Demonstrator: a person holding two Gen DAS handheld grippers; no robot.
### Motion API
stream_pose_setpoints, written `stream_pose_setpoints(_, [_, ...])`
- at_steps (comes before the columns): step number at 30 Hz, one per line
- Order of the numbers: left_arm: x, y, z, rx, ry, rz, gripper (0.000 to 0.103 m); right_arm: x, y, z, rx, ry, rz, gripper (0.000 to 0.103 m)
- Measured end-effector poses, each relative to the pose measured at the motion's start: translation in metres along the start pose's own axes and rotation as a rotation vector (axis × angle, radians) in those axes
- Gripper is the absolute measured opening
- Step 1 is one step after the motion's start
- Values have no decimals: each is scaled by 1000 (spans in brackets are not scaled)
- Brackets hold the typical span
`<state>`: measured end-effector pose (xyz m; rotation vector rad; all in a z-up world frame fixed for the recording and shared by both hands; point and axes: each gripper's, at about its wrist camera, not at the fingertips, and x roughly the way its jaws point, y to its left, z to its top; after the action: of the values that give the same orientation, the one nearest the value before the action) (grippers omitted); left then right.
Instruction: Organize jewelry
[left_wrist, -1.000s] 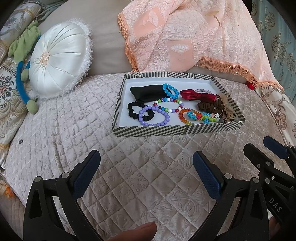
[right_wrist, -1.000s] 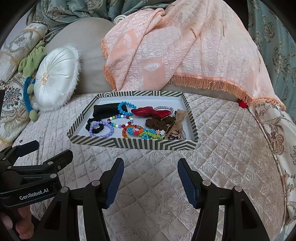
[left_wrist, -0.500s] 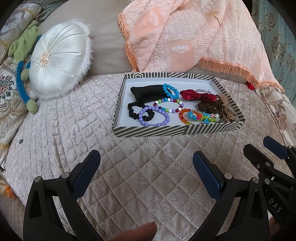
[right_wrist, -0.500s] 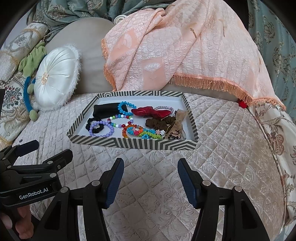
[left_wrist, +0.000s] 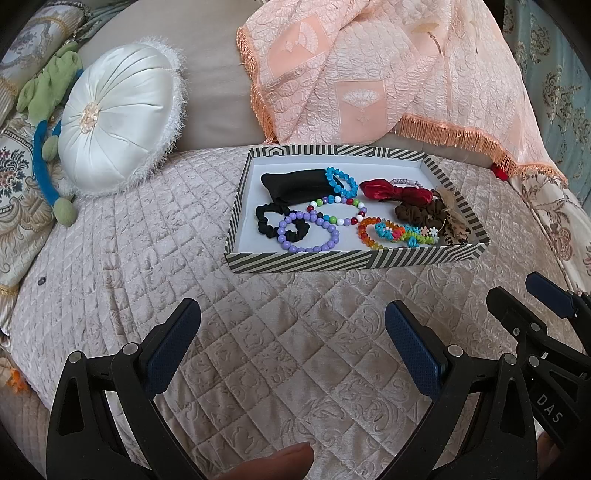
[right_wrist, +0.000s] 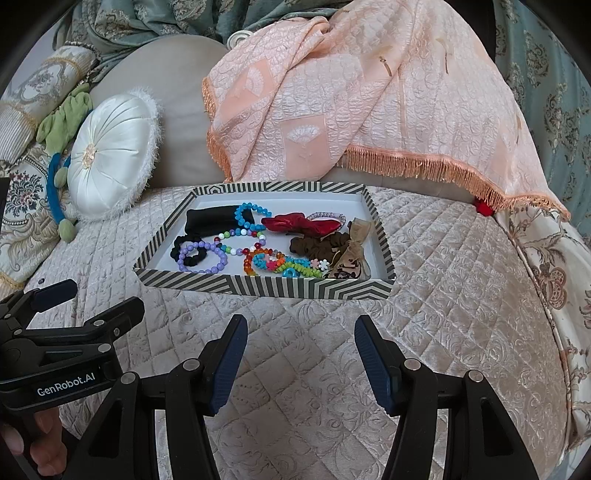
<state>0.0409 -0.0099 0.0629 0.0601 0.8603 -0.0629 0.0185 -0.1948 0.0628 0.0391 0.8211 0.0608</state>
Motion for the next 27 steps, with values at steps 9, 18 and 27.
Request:
stream_pose_setpoints(9, [0, 0, 0, -1, 0, -1, 100, -2, 1, 1, -1, 0, -2, 58])
stream_pose_setpoints(18, [0, 0, 0, -1, 2, -2, 100, -2, 1, 1, -2, 1, -3, 58])
stream_pose_setpoints(27, [1, 0, -1, -2, 3, -2, 100, -1, 2, 1, -1, 0, -3, 58])
